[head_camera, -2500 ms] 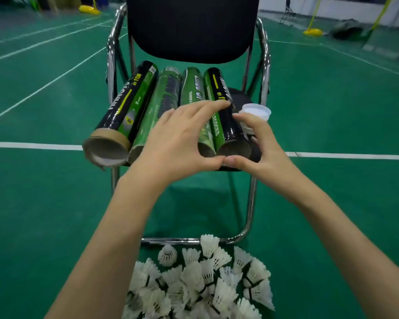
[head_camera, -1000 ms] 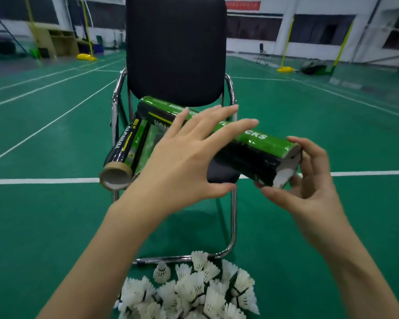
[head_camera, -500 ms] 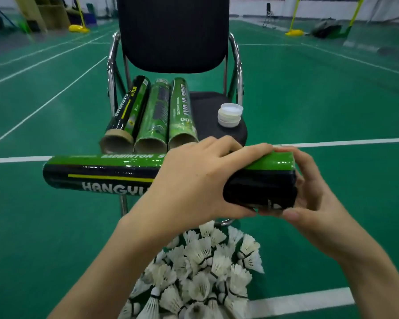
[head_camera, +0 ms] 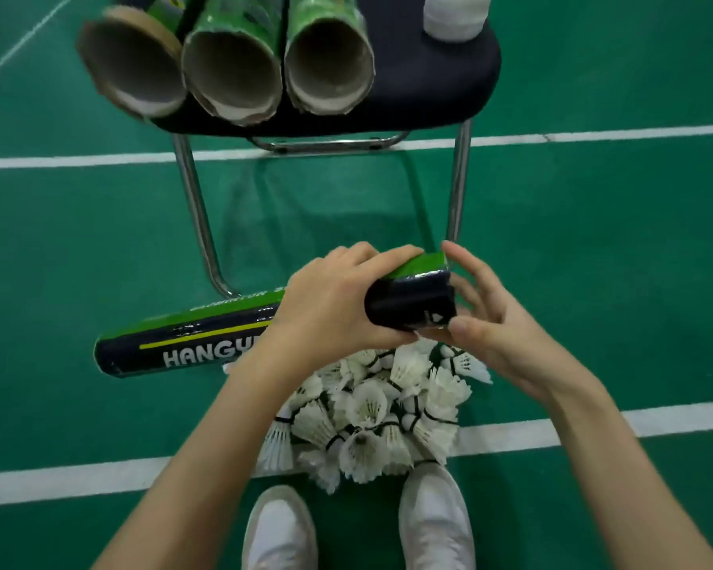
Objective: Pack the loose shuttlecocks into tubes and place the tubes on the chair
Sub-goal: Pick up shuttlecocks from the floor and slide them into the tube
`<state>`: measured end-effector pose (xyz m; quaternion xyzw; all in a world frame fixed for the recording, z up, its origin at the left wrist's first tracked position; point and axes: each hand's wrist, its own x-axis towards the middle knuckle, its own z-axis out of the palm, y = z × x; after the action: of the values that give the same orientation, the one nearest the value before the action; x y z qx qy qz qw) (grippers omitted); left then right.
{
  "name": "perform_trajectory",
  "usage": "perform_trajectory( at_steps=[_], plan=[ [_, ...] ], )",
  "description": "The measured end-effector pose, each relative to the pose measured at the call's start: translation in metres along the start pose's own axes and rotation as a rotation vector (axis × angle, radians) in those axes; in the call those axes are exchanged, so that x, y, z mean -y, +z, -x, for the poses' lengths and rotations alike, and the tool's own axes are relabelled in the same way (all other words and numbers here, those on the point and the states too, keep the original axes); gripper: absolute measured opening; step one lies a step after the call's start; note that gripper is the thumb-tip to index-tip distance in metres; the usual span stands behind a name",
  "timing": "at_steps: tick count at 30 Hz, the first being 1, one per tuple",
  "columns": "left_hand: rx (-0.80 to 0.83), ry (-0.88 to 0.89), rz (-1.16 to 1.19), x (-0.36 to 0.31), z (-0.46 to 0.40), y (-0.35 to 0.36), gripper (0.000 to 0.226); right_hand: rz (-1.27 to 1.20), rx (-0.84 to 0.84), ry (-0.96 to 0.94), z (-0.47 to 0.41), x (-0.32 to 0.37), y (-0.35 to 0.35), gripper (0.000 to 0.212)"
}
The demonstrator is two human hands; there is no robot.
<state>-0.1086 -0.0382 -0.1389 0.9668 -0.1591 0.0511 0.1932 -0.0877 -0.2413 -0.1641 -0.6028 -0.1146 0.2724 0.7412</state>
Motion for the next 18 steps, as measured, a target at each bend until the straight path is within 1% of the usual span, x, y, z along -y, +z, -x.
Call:
perform_trajectory(
  at_steps=[2, 5, 9, 13, 18],
  plan=[
    [0.055, -0.060, 0.023, 0.015, 0.003, 0.025, 0.080, 0.133, -0.062, 0.053, -0.006, -0.027, -0.012, 0.080],
    [0.087, -0.136, 0.046, 0.032, 0.007, 0.052, 0.080, 0.335, -0.125, 0.136, -0.010, -0.056, -0.029, 0.065],
    [0.090, -0.257, 0.085, 0.055, 0.017, 0.075, 0.082, 0.465, -0.230, 0.144, -0.016, -0.092, -0.042, 0.046],
    [0.202, -0.375, 0.051, 0.072, 0.020, 0.089, 0.085, 0.531, -0.307, 0.147, -0.028, -0.123, -0.048, 0.039],
    [0.254, -0.411, 0.030, 0.082, 0.024, 0.100, 0.087, 0.593, -0.365, 0.212, -0.033, -0.152, -0.047, 0.034]
  ],
)
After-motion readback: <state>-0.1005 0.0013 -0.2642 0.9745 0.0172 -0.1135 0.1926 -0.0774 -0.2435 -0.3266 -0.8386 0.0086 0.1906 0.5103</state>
